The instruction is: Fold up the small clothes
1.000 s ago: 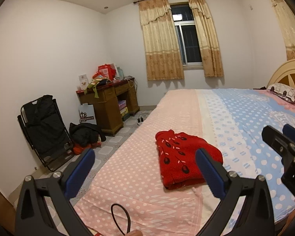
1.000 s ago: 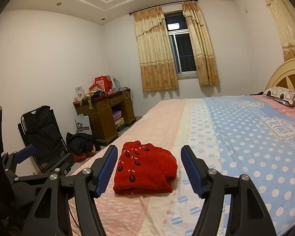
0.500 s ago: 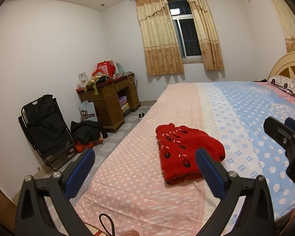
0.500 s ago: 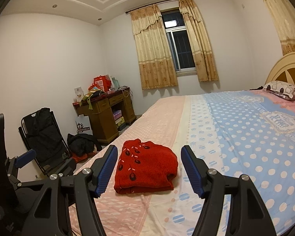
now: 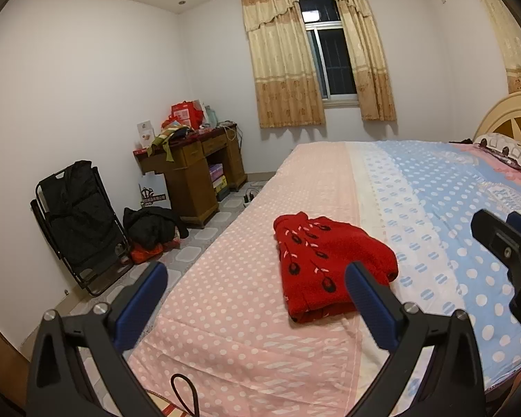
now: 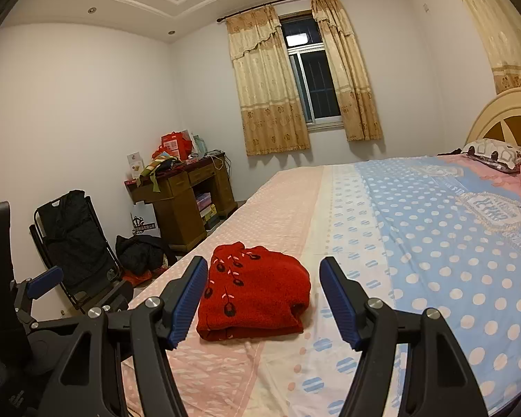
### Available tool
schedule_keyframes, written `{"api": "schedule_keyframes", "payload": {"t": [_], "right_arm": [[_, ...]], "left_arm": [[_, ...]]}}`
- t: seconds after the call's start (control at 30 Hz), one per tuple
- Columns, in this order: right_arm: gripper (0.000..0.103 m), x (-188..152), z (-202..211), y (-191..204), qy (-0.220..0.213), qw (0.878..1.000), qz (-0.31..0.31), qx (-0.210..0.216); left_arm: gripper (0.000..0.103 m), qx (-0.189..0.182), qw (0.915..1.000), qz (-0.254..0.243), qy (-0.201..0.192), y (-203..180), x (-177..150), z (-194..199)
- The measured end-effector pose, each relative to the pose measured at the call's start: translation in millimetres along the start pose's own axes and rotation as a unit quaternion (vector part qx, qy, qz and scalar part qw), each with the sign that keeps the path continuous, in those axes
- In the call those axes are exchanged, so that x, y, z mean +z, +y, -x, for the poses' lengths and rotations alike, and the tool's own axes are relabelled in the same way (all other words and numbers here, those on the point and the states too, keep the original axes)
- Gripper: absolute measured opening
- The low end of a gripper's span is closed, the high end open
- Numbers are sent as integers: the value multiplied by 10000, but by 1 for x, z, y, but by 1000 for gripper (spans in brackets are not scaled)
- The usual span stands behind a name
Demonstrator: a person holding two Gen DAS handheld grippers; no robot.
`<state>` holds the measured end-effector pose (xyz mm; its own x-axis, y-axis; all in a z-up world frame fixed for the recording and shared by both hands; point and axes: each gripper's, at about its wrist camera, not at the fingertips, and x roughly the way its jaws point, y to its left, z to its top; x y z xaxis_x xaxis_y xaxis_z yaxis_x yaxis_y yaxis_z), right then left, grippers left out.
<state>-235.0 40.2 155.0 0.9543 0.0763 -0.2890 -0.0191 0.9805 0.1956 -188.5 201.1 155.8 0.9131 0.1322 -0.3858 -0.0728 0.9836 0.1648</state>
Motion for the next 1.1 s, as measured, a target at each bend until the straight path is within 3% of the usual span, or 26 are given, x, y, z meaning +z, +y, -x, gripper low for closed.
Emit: {"api": "schedule_keyframes", "payload": {"t": [0.67,1.1], "right_arm": [[68,-4,1,-3,-16,10000,-5,-29],[68,-4,1,-2,0,10000,-22,-28]], "left_arm": [[103,-13,10000,12,14,-2,-1,-2],[103,-363,9992,147,42,-3,-7,-4]]}}
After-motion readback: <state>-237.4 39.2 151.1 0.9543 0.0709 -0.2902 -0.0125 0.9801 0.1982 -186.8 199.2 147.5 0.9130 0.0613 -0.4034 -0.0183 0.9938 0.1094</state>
